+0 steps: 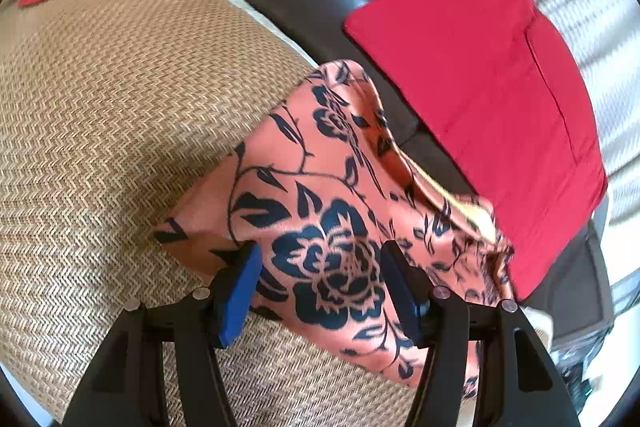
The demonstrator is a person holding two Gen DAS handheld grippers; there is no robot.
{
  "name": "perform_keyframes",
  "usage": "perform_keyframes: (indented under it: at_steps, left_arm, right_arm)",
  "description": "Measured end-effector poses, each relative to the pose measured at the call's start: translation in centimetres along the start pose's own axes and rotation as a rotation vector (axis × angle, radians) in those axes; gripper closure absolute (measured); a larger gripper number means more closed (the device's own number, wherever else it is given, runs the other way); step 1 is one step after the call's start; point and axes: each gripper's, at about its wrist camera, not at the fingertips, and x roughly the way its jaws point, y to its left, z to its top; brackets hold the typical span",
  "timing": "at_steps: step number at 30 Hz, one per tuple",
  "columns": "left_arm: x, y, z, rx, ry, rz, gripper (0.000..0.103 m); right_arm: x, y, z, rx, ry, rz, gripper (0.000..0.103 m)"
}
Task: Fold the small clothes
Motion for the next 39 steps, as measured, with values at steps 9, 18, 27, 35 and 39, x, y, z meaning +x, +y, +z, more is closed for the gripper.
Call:
perform_keyframes:
  at_steps: [9, 18, 27, 35, 39]
  left_arm:
    - [-4.0, 1.3, 2.3, 0.050, -0.194, 0.185, 0.026]
    - [-0.3, 0.2, 2.9, 0.303, -0.102, 0.288, 0.027]
    - [1.5, -3.2, -3.4, 0.794, -0.062, 0.495, 0.063]
    - [-2.7, -1.4, -7.6, 0.931, 0.036, 0.479, 0.064]
    - [-5.3, 0.1, -9.3, 0.935, 0.071, 0.418, 0.063]
  right_arm:
    - [5.3, 1.7, -0.8, -0.105, 0.178, -0.070, 0.027]
    - [8.8, 5.1, -3.6, -0.330, 0.200, -0.194, 0.039]
    - [9.4, 7.3, -7.6, -0.591, 0.177, -0.362, 0.067]
    - [4.8, 6.2, -11.4, -0.681, 0.207, -0.407, 0.067]
    - [1.6, 4.6, -12.9, -0.654, 0.262, -0.393, 0.067]
